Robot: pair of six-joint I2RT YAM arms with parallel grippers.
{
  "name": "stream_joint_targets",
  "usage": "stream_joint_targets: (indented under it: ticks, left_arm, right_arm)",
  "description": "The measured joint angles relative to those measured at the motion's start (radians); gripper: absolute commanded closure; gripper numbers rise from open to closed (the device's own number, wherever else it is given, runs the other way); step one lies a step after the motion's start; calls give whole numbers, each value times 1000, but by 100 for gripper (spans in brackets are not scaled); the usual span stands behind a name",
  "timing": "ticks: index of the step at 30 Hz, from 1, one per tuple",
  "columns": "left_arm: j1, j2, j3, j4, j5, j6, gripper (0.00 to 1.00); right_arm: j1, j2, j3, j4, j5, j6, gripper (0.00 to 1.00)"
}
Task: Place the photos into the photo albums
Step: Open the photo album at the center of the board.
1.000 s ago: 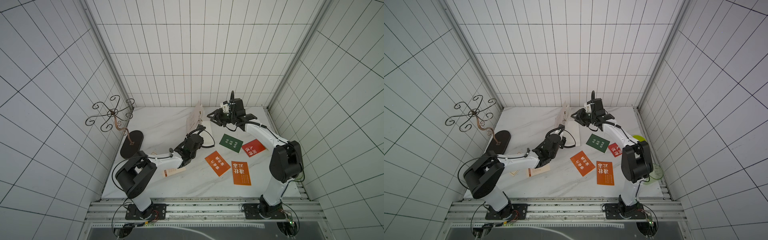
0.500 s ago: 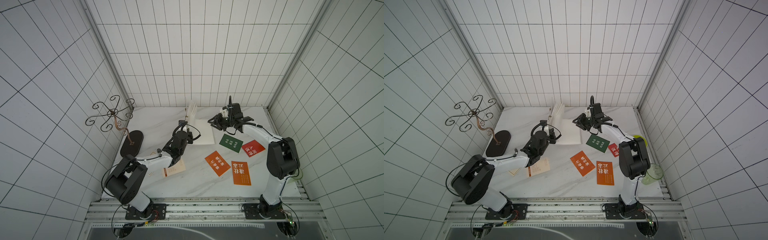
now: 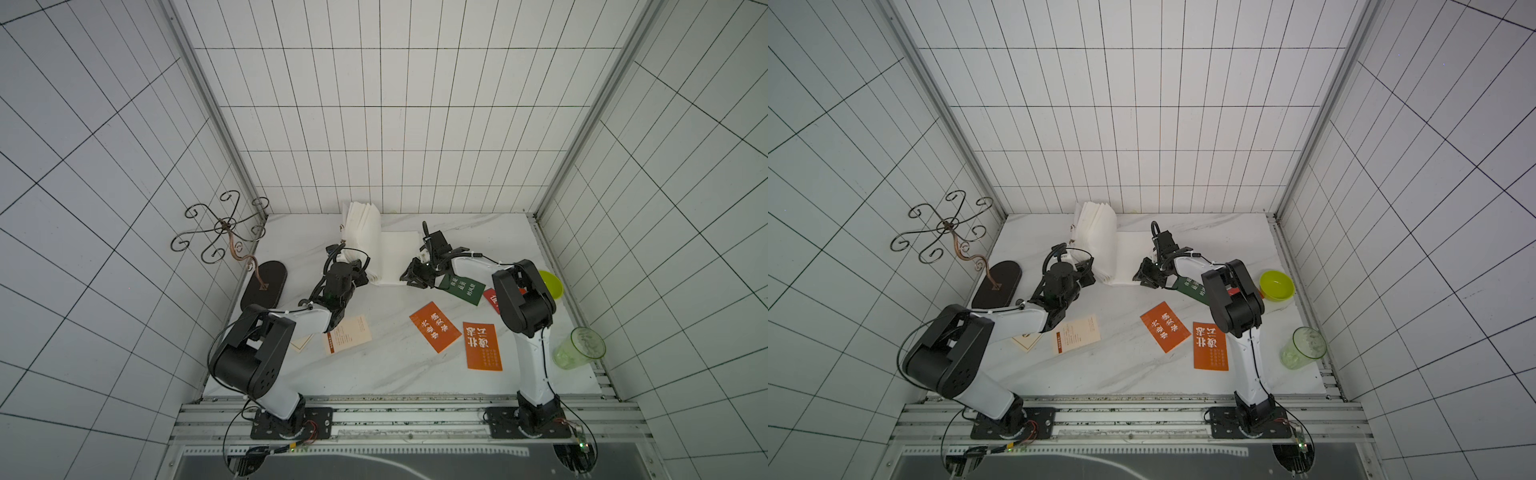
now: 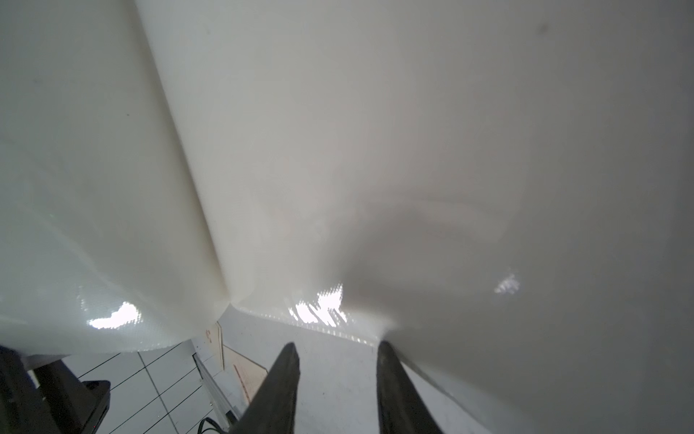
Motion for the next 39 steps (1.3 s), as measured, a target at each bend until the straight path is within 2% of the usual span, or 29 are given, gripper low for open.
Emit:
stream_joint_targets:
  ticks: [11,26,29,35,39]
  left_arm:
    - [47,87,39,-34,92,-114,100]
    - [84,117,122,-155,153,-146,99]
    - [90,127,134,-169,159,-155,87]
    - [106,151,158,-241,195,-168,70]
    - [108,160,180,-317,215,-164,63]
  right_arm:
    - [6,32,94,-56,63,-35,65]
    - [44,106,282,-38,173,-48,67]
    - [43,149,311,-20,195,-50,67]
    - [43,193,319,-14,212,-57,67]
    - [41,193,319,-14,222,-62,67]
